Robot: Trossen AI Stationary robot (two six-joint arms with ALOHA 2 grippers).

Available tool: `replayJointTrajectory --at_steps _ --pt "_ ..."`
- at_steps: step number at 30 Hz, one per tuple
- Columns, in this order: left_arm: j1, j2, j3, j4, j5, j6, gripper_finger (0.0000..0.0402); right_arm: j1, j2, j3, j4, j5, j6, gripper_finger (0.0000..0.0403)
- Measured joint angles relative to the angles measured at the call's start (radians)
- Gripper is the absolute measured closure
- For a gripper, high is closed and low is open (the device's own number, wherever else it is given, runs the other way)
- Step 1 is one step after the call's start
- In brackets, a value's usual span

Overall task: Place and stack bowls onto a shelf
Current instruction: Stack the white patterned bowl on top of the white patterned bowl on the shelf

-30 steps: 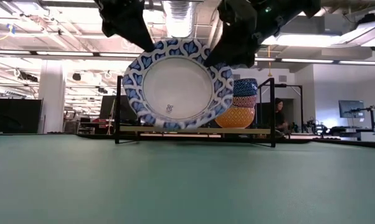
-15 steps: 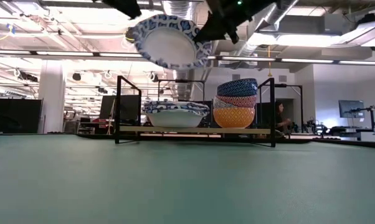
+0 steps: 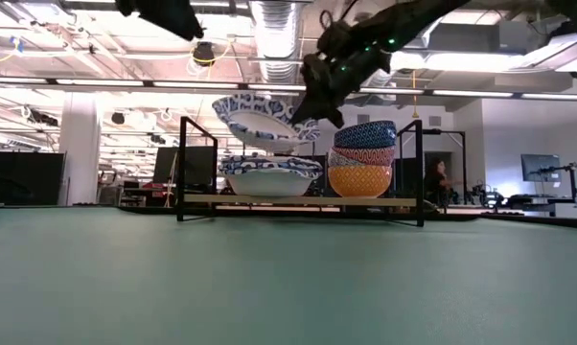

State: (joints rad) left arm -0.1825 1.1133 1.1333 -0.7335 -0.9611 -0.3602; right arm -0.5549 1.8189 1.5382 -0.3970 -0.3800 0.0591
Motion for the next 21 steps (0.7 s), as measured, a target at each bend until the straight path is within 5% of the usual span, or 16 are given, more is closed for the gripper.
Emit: replayJointTrajectory --at_steps 14,21 --pt "0.053 0.051 -0.144 0.149 0.151 0.016 0.0248 -0.06 0.186 0.25 -0.241 -0.026 -0.012 0.0366" --pt "0.097 0.053 -0.21 0.255 0.251 0.037 0.0248 -0.082 0.185 0.252 -0.287 -0.044 0.004 0.029"
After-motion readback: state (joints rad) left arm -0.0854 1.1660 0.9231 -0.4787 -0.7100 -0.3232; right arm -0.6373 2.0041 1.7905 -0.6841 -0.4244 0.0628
